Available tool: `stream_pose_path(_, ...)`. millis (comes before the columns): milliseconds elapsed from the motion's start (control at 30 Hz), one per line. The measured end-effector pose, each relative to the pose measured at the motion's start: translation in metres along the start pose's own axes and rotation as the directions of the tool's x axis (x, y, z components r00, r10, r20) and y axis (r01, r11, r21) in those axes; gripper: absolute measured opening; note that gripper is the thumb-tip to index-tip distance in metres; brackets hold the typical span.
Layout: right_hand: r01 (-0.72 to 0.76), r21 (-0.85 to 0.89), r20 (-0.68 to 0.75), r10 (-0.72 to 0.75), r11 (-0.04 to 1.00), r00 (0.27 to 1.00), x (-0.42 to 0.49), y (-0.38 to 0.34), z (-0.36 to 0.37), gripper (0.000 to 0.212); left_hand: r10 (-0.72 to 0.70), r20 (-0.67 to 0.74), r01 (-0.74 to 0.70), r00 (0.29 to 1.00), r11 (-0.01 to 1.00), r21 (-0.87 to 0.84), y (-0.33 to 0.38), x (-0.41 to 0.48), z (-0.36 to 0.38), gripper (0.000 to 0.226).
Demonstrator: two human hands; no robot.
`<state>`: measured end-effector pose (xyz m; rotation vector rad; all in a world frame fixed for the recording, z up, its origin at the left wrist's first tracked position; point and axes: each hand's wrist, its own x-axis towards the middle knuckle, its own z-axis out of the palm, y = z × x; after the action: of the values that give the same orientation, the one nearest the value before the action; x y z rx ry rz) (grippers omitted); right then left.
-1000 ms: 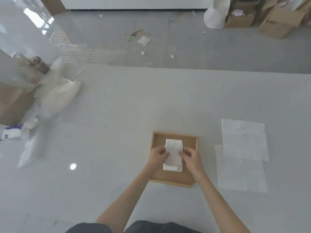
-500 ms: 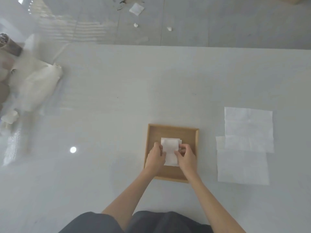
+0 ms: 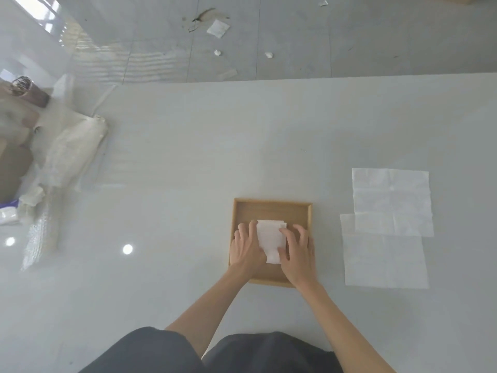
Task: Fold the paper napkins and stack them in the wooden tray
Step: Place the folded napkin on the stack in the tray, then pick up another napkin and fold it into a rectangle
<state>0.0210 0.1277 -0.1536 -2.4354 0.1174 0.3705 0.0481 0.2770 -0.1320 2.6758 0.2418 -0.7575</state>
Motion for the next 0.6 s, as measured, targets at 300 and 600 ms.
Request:
stream_pose_path(300,-0.324,0.356,-0.405,0.457,0.876,0.792,-0.005,0.121,-0.123,0.024,0.306,-0.017,-0.306,0.952,0.952,0.016,0.122,0.021,-0.005,0.058)
stream_pose_path(600,-0.519,0.527,-0.386,0.733,0.673,0.560,0.042,0.218,-0.215,0.022,0.442,0.001,-0.440,0.897,0.893,0.094,0.291,0.113,0.026,0.028)
